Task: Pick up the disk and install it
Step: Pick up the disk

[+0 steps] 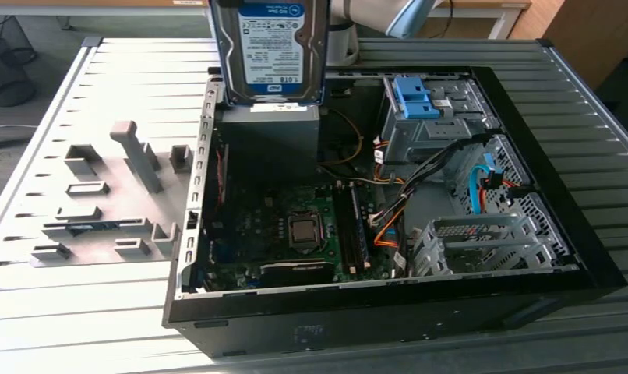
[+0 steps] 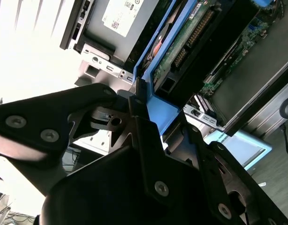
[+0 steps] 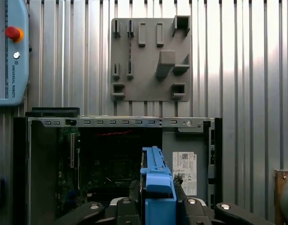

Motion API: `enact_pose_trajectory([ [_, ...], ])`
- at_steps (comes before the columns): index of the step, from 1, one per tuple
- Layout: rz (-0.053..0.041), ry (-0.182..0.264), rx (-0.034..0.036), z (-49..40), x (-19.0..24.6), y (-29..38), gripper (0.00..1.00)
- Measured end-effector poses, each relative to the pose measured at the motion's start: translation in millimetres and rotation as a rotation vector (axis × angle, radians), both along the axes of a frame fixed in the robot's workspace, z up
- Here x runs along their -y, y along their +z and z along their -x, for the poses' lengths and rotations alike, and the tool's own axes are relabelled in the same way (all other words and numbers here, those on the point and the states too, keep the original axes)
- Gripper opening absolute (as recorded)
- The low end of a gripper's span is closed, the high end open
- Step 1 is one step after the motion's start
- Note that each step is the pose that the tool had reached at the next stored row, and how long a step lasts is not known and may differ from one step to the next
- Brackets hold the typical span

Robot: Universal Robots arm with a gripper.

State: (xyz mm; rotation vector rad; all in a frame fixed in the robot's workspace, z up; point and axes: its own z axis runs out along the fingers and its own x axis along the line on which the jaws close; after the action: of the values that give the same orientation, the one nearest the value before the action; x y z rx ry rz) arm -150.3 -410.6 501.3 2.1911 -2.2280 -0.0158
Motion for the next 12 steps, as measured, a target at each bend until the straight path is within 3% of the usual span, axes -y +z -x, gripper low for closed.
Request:
enact_pose_trajectory([
  [12,-0.0001,0.000,0.0000,-26.8,0.0,-0.3,0.36],
])
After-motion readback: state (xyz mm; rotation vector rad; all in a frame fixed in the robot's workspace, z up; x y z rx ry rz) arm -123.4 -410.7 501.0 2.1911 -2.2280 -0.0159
